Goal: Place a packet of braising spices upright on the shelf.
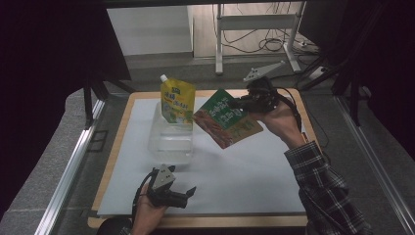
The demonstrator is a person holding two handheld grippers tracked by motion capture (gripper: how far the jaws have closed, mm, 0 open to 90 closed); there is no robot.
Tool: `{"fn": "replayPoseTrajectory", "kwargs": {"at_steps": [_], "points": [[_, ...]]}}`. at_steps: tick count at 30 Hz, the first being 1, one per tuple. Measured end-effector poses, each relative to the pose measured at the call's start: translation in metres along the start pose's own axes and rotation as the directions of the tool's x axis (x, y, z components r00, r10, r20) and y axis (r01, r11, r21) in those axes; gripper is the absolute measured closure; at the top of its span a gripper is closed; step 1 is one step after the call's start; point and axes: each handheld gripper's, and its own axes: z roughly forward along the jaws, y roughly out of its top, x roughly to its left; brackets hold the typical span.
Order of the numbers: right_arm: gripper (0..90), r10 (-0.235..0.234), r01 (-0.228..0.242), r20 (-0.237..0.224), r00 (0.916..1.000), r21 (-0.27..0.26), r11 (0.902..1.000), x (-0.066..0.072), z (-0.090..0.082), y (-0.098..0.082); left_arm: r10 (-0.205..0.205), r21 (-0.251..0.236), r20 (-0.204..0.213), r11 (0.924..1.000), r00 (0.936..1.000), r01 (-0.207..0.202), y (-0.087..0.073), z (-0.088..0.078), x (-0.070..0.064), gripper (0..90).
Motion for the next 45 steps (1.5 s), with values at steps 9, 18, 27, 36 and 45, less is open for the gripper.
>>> {"fn": "replayPoseTrajectory", "kwargs": {"at_steps": [9,18,27,36,45], "points": [[89.7,-0.001,0.001,-0.014,0.9999,0.014,0.9999,-0.002,0.012,0.015,0.000,0.005,0.000,1.0000,1.0000,0.000,0.000,0.000,0.001,0.0],[89.7,-0.008,0.008,-0.028,0.9996,0.024,0.9997,-0.001,0.024,0.030,0.003,0.002,0.002,1.0000,1.0000,-0.003,0.000,0.000,0.001,0.0],[89.7,-0.010,0.011,-0.041,0.9991,0.022,0.9997,0.000,0.036,0.043,0.002,-0.002,0.004,1.0000,1.0000,-0.002,0.000,0.000,0.000,0.0],[89.7,-0.021,0.022,-0.051,0.9985,0.018,0.9996,0.004,0.046,0.058,-0.001,-0.004,0.007,1.0000,1.0000,0.001,0.000,0.000,0.000,0.0],[89.7,-0.032,0.033,-0.068,0.9972,0.007,0.9994,0.012,0.059,0.074,0.000,-0.006,0.007,1.0000,1.0000,0.000,0.000,-0.001,0.000,0.0]]}}
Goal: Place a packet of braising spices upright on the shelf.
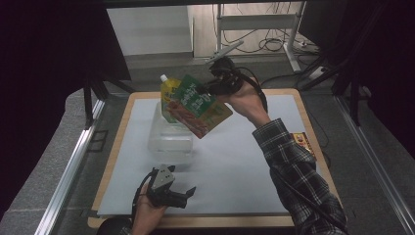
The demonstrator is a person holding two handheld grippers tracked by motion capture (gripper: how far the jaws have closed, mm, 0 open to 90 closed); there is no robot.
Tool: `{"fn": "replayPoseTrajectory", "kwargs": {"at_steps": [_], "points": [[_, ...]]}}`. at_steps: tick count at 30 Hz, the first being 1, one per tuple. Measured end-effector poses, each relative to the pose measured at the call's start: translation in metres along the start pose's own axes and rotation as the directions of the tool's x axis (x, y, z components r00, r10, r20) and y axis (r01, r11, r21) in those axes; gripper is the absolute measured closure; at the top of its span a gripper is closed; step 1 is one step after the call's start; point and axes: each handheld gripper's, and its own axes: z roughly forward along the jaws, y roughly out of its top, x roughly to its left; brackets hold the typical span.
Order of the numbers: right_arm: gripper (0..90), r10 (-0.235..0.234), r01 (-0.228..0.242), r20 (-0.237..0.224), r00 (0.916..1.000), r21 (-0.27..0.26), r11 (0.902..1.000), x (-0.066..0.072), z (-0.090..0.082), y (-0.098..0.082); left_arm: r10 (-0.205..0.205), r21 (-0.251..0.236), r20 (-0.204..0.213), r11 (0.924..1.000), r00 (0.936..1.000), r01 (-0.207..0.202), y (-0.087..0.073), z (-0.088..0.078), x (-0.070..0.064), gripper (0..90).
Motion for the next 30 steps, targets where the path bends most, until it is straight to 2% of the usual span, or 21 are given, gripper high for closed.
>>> {"fn": "replayPoseTrajectory", "kwargs": {"at_steps": [14,21,30], "points": [[89.7,-0.015,0.015,-0.025,0.9996,0.010,0.9998,0.006,0.029,0.017,0.003,-0.006,0.004,1.0000,1.0000,-0.003,0.000,-0.001,-0.001,0.0],[89.7,-0.006,0.007,-0.032,0.9995,0.054,0.9985,0.005,0.045,0.018,0.004,-0.007,0.004,1.0000,1.0000,-0.004,0.000,-0.001,-0.001,0.0],[89.6,-0.002,0.009,-0.064,0.9980,0.102,0.9947,0.000,0.069,0.017,0.003,-0.011,0.004,0.9999,1.0000,-0.003,0.001,-0.001,0.000,0.0]]}}
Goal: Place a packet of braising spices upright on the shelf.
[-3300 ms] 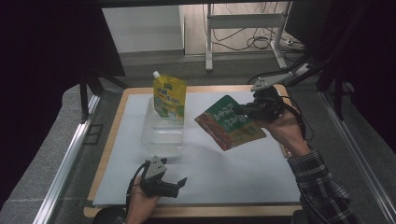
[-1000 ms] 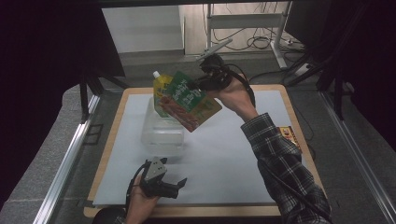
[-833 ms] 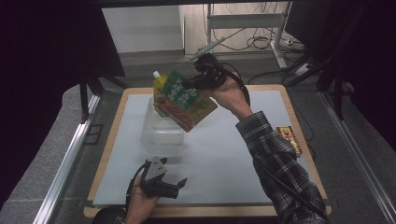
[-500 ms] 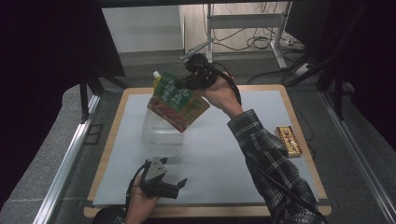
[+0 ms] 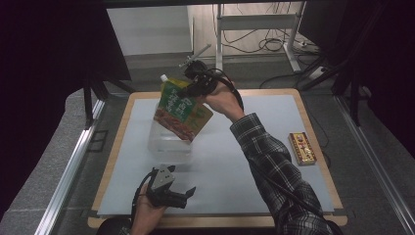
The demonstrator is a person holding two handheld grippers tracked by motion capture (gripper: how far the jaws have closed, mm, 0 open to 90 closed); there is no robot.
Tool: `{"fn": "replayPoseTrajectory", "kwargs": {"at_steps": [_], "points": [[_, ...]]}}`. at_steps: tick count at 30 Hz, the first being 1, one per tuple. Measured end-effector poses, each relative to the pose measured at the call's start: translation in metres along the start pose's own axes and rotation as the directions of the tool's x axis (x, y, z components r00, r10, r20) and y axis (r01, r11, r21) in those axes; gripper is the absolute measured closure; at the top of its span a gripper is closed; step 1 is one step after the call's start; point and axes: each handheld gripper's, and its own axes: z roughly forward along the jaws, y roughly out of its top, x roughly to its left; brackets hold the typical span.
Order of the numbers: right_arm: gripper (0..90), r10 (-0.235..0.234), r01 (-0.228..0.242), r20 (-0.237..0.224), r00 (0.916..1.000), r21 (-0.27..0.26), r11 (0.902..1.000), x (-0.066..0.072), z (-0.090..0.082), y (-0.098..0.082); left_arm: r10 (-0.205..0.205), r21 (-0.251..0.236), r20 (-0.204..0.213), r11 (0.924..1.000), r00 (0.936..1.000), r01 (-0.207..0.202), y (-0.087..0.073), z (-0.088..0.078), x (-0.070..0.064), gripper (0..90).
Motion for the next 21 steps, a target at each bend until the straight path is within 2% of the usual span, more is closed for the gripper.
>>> {"fn": "replayPoseTrajectory", "kwargs": {"at_steps": [5,13,15,21], "points": [[89.6,0.005,-0.005,-0.005,1.0000,0.029,0.9996,-0.003,0.013,0.000,-0.002,-0.002,0.001,1.0000,1.0000,0.002,0.000,0.000,-0.001,0.0],[89.6,0.011,-0.011,-0.012,0.9999,0.047,0.9989,-0.009,0.027,0.002,-0.001,0.000,0.003,1.0000,1.0000,0.001,0.000,0.000,0.000,0.0],[89.5,0.019,-0.018,-0.024,0.9995,0.038,0.9991,-0.010,0.030,0.003,-0.001,0.000,0.003,1.0000,1.0000,0.001,0.000,0.000,0.000,0.0],[89.3,0.006,-0.006,-0.021,0.9998,0.037,0.9993,-0.010,0.037,0.007,0.002,0.003,0.003,1.0000,1.0000,-0.002,0.000,0.001,0.000,0.0]]}}
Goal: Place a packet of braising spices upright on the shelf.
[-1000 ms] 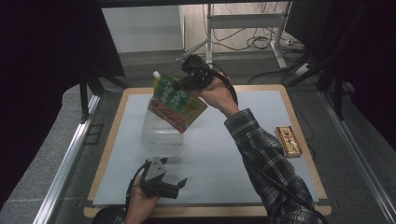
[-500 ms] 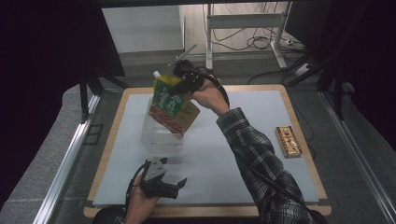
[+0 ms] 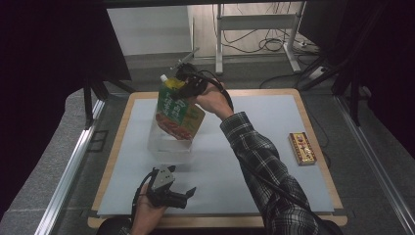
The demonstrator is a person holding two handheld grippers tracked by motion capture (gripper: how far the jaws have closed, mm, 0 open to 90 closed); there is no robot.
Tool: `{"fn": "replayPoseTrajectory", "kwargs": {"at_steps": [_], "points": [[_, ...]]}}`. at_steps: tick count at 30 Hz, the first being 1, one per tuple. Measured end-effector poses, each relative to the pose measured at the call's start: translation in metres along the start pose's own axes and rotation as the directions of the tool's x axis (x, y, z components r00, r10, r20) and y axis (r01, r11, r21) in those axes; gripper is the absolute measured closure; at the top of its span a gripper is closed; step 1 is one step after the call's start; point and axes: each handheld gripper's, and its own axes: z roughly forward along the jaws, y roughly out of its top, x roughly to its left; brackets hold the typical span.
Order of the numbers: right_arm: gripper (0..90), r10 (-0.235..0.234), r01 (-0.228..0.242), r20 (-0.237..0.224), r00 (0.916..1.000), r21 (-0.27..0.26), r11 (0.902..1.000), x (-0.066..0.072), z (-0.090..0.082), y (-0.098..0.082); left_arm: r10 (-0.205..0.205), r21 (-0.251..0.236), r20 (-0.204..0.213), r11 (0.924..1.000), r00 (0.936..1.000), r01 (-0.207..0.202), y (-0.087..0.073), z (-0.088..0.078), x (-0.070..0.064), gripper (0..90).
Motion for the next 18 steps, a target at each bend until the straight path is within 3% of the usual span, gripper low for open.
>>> {"fn": "replayPoseTrajectory", "kwargs": {"at_steps": [7,13,18], "points": [[89.0,0.004,-0.004,0.000,1.0000,0.002,1.0000,0.000,0.015,0.005,0.004,0.001,-0.002,1.0000,1.0000,-0.004,0.000,0.000,0.000,0.0],[88.6,0.036,-0.036,-0.007,0.9993,-0.027,0.9990,-0.004,0.029,0.007,0.005,0.002,0.001,1.0000,1.0000,-0.005,0.000,-0.001,0.001,0.0],[76.4,0.034,-0.033,0.027,0.9991,-0.046,0.9984,-0.004,0.033,0.005,0.005,0.001,0.000,1.0000,1.0000,-0.005,0.000,-0.001,0.001,0.0]]}}
